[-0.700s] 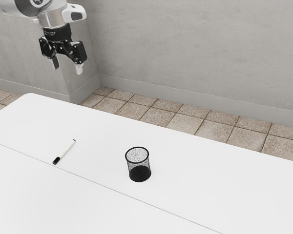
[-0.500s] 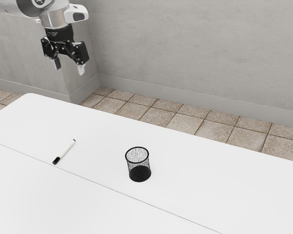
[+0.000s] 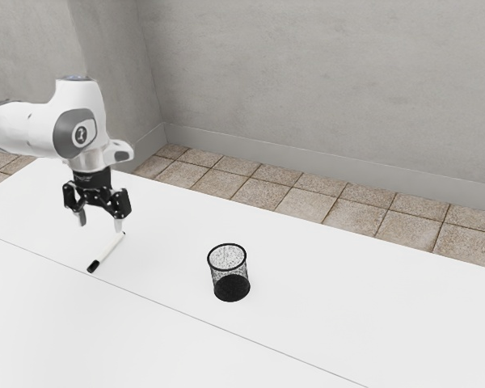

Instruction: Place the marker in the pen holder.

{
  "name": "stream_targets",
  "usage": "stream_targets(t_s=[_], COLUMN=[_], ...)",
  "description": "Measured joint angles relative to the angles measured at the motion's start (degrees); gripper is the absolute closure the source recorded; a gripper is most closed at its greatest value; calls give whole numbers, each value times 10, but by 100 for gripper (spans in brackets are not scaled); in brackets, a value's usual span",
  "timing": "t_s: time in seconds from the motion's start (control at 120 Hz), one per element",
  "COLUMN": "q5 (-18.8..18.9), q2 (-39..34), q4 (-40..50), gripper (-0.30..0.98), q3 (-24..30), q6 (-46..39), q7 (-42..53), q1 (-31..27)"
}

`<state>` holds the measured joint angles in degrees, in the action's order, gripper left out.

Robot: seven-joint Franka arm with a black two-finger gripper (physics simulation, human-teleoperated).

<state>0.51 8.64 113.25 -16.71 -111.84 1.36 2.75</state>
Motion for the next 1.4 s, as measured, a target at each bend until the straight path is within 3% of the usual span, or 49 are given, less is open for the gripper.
stream_targets(t_s=[0.2, 0.5, 0.8, 1.4], q5=[-6, -12, -28, -63], q2=[0, 103, 153, 213], q4=[61, 7, -19, -79], gripper=[0, 0, 1, 17], q3=[-4, -4, 0, 19], q6=[-100, -180, -215, -250], q7=[6, 41, 84, 169], q1=[0, -26, -41, -64])
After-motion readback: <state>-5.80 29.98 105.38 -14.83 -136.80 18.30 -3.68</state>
